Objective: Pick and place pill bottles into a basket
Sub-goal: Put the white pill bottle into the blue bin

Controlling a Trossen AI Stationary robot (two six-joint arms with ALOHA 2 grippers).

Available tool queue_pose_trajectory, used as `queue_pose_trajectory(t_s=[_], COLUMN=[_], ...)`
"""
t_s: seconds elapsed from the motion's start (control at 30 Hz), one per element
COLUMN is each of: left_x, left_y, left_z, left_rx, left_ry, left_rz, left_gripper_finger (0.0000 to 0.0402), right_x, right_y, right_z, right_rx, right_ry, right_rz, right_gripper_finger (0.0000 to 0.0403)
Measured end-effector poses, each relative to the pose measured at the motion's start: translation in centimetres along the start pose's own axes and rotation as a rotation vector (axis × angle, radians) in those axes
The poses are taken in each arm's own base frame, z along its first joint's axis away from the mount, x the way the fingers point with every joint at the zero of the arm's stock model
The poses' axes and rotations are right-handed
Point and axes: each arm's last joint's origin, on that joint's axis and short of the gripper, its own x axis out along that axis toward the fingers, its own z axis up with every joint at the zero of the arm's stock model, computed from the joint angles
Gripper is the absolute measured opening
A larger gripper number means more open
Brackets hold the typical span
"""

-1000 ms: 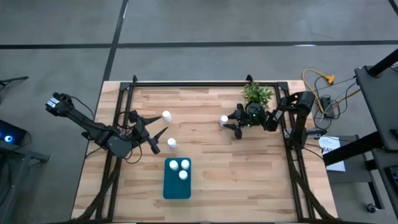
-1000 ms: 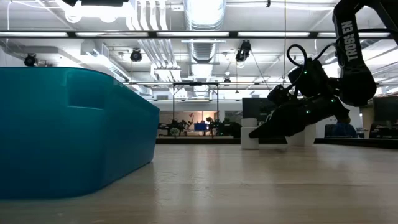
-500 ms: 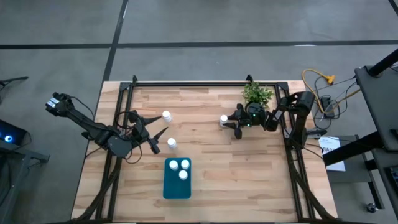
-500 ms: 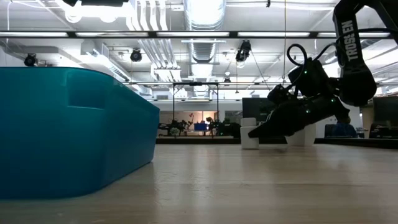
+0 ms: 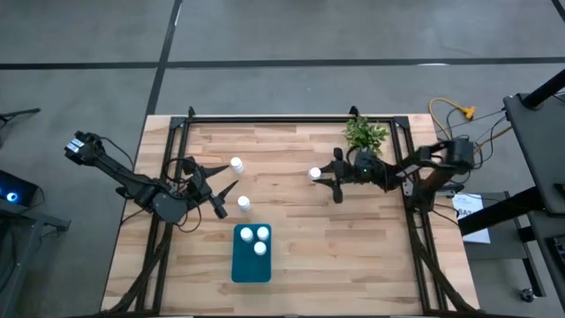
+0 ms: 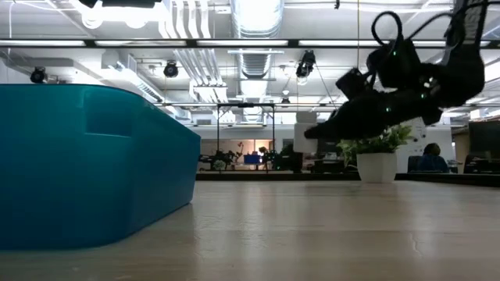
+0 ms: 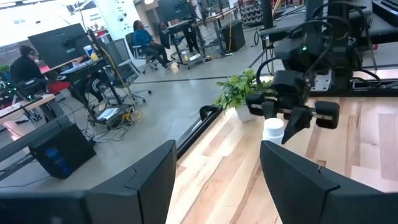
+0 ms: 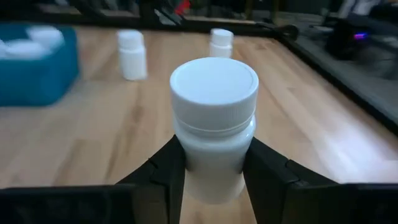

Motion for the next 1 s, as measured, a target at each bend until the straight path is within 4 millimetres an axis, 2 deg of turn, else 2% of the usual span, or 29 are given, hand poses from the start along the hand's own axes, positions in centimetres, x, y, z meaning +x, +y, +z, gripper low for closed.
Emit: queue_pose_trajectory(t_s=[0.2,0.5,0.67,1.0], left_x=[0.0,0.2,0.6,2.4], left_y=[0.0,-0.2,-0.9,-3.7], left_z=[0.1,0.5,0.8,1.7], left_rx=[-0.013,-0.059,-0.058,0.031], left_ry=[-0.005,-0.023,-0.045,-0.129], left_rz=[0.0,0.004,0.01,0.042], left_gripper_finger=[0.0215,0.0215,0.0215,0.0215], right_x=[0.3,1.7,4.0,10.3], right_y=[3.0,8.9,11.2,13.3], right_z=[2.8,8.9,11.0,11.8], right_rx=[-0.204,-0.533,-0.691,-0.915], right_ry=[0.148,0.232,0.319,0.534], right_rz=[-0.194,-0.695,-0.871,-1.021], right_gripper_finger=[0.012,0.0115,0.0115,0.0115])
